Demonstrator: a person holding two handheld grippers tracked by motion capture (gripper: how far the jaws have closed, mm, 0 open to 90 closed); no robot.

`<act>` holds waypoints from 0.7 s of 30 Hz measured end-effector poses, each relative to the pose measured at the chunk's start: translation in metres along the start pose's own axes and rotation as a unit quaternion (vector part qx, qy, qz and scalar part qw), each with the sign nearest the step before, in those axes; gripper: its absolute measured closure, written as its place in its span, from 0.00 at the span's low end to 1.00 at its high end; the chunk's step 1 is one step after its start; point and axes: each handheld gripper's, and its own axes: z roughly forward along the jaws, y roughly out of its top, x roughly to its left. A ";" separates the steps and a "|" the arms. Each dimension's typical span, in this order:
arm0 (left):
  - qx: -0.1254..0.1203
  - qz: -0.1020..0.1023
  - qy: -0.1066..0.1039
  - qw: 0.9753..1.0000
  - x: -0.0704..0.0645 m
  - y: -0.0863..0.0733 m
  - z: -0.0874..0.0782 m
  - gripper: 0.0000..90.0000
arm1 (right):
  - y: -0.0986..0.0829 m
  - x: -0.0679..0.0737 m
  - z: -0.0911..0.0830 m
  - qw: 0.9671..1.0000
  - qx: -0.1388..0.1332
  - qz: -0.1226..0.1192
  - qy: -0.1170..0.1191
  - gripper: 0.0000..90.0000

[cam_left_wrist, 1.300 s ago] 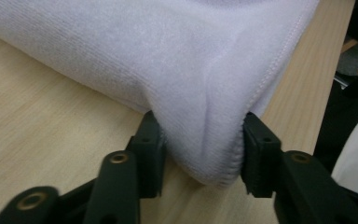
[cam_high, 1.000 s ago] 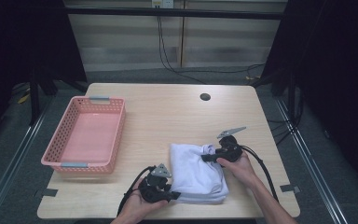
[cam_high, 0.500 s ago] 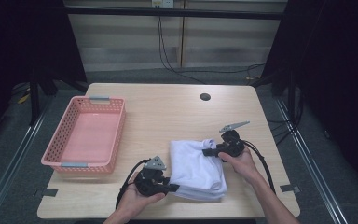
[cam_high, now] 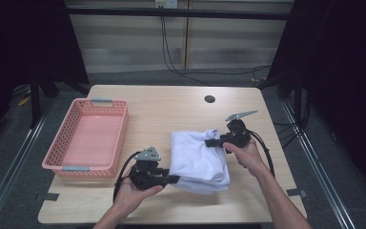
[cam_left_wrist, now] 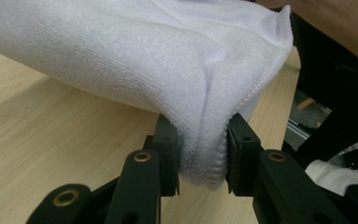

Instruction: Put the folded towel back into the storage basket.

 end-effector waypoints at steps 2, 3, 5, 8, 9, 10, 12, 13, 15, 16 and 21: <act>-0.004 0.003 0.006 1.000 -0.002 0.004 -0.003 0.78 | 0.002 0.001 0.000 1.000 -0.002 -0.001 0.000 0.79; -0.007 0.005 0.005 1.000 -0.002 0.006 -0.004 0.78 | 0.004 0.001 -0.001 1.000 -0.005 -0.001 0.000 0.79; -0.011 0.009 0.006 1.000 -0.002 0.010 -0.008 0.78 | 0.008 0.002 -0.003 1.000 -0.009 0.000 0.003 0.79; -0.018 0.011 0.008 1.000 -0.002 0.016 -0.013 0.78 | 0.017 0.003 -0.010 1.000 -0.022 -0.002 0.005 0.79; -0.022 0.014 0.010 1.000 -0.001 0.020 -0.016 0.78 | 0.019 0.003 -0.011 1.000 -0.023 -0.002 0.006 0.79; -0.022 0.014 0.010 1.000 -0.001 0.020 -0.016 0.78 | 0.022 0.003 -0.012 1.000 -0.025 -0.003 0.006 0.79; -0.030 0.012 0.009 0.999 0.002 0.023 -0.021 0.78 | 0.027 0.003 -0.013 1.000 -0.028 -0.005 0.009 0.80; -0.032 0.011 0.012 0.999 0.003 0.024 -0.022 0.78 | 0.030 0.004 -0.013 1.000 -0.029 -0.006 0.008 0.80; -0.037 0.012 0.013 0.999 0.005 0.026 -0.026 0.78 | 0.036 0.005 -0.013 0.999 -0.033 -0.005 0.010 0.80; -0.037 0.012 0.013 0.999 0.005 0.026 -0.026 0.78 | 0.039 0.005 -0.013 0.999 -0.034 -0.005 0.010 0.80; -0.043 0.008 0.021 0.999 0.011 0.027 -0.037 0.78 | 0.049 0.008 -0.010 0.999 -0.038 -0.008 0.014 0.80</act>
